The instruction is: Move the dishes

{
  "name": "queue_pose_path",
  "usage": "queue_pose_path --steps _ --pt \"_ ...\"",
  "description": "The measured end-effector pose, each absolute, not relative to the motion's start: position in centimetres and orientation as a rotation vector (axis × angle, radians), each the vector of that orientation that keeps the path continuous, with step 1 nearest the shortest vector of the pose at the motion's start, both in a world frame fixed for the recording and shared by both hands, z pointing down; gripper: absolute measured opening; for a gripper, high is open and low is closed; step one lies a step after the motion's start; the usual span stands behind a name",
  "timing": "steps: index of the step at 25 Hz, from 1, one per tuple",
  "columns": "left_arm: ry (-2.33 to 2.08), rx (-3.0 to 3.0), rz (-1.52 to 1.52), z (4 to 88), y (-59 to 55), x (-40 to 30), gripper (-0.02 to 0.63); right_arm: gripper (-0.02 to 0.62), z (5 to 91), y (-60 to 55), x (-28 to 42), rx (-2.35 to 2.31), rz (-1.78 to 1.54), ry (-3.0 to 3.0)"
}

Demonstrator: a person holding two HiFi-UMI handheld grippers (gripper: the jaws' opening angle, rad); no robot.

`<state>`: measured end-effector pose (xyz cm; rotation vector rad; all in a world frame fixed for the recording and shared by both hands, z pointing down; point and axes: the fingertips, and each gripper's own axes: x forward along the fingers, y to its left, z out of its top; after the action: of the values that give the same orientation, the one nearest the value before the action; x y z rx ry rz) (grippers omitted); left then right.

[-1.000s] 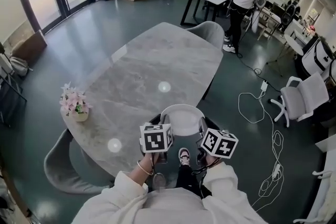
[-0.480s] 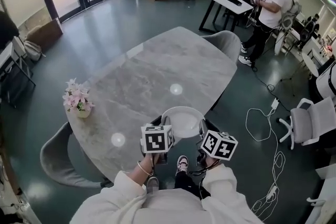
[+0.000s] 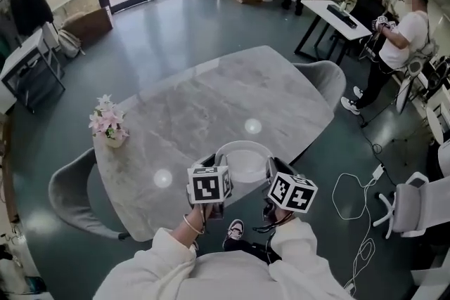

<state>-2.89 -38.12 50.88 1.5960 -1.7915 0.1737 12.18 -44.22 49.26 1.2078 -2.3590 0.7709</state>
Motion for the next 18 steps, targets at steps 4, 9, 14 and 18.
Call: queue_pose_path --steps 4,9,14,18 --pt "-1.836 1.541 0.171 50.7 -38.4 -2.6 0.072 0.107 49.5 -45.4 12.1 1.136 0.768 -2.37" --pt "-1.893 1.486 0.149 50.7 -38.0 -3.4 0.072 0.107 50.0 -46.3 10.5 1.037 0.736 -2.392" --pt "-1.926 1.415 0.145 51.5 -36.6 -4.7 0.072 0.107 50.4 -45.8 8.8 0.967 0.701 -2.407" --pt "-1.928 1.386 0.162 52.2 -36.1 -5.1 0.072 0.107 51.3 -45.6 8.5 0.944 0.718 -2.398"
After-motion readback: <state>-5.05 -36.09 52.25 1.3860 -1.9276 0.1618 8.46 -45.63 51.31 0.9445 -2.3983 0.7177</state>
